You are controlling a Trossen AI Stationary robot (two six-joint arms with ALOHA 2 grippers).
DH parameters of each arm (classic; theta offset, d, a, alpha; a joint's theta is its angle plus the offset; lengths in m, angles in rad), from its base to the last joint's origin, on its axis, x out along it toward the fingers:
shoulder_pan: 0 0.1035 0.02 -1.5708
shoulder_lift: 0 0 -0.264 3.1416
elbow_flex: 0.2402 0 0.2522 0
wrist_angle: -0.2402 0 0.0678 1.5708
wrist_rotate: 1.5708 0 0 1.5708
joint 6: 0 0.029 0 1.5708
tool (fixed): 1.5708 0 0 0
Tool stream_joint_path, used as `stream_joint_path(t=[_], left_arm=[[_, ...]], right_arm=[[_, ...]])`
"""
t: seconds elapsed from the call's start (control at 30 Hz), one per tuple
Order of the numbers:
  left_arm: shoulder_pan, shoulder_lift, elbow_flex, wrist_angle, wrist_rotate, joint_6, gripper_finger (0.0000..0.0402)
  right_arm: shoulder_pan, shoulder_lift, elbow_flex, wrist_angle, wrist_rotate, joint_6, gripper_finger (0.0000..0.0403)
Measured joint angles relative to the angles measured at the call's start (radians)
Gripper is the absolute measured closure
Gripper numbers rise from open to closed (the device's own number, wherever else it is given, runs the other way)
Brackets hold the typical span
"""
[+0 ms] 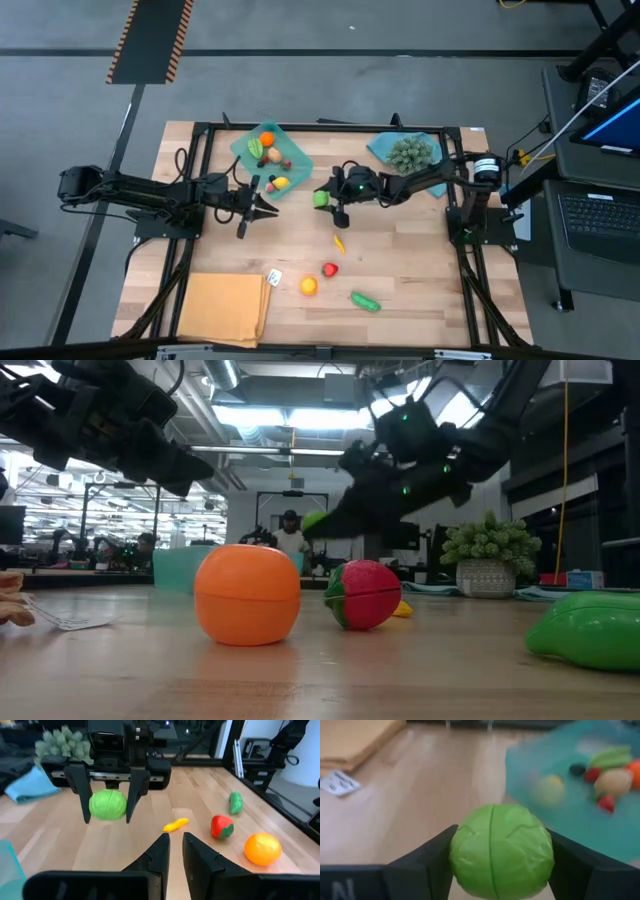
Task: Pick and placing Produce into tupperware
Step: Put the green cabbage into the blue bin
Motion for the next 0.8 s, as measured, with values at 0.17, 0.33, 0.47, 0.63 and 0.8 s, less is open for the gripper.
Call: stream_joint_path(t=[0.17, 0.33, 0.47, 0.63, 0.8], left_arm=[[0.001, 0.0, 0.001, 0.016, 0.0, 0.007, 0.0369], [0.001, 0.0, 0.001, 0.017, 0.0, -0.014, 0.0377], [0.001, 0.0, 0.001, 0.024, -0.03, -0.07, 0.0359], [0.001, 0.0, 0.001, 0.028, -0.057, -0.072, 0.0289], [0.001, 0.0, 0.001, 0.06, -0.081, -0.054, 0.0191]], right_arm=[[0.0, -0.059, 0.0, -0.017, -0.003, -0.02, 0.017], [0.0, -0.066, 0.0, -0.042, -0.004, -0.017, 0.0156], [0.0, -0.066, 0.0, -0.054, -0.004, -0.016, 0.0162], [0.0, -0.066, 0.0, -0.05, -0.005, -0.015, 0.0171], [0.0, -0.066, 0.0, -0.049, -0.005, -0.014, 0.0161]])
